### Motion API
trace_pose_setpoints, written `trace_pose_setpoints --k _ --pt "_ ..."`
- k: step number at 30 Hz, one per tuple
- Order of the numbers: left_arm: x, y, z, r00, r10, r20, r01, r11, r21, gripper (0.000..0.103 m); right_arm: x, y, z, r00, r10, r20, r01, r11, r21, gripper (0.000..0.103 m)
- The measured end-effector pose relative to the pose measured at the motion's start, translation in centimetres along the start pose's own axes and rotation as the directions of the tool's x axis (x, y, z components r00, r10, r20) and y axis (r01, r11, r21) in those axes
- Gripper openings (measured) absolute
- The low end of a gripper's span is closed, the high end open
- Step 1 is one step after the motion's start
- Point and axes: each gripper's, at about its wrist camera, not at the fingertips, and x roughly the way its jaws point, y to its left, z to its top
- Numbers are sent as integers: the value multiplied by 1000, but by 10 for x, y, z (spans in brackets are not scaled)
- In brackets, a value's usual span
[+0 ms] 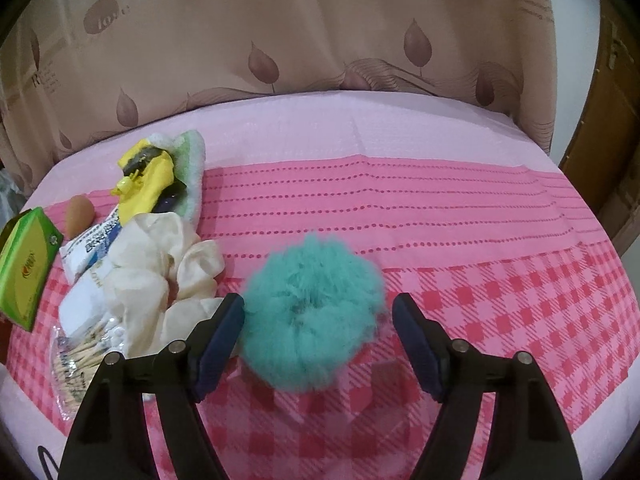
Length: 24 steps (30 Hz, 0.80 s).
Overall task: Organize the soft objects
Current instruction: 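Carry the glove over the gold tin with the left gripper while the right gripper grasps the teal pom-pom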
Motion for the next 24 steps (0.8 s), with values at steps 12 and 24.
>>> trace_pose_setpoints --k 12,24 --pt "24 35 -8 997 50 -60 -53 998 -46 31 19 -1 3 999 -34 -25 33 999 -17 65" --pt "46 43 -15 990 70 -126 -78 995 -56 31 16 -2 1 1000 -18 -21 18 999 -26 48"
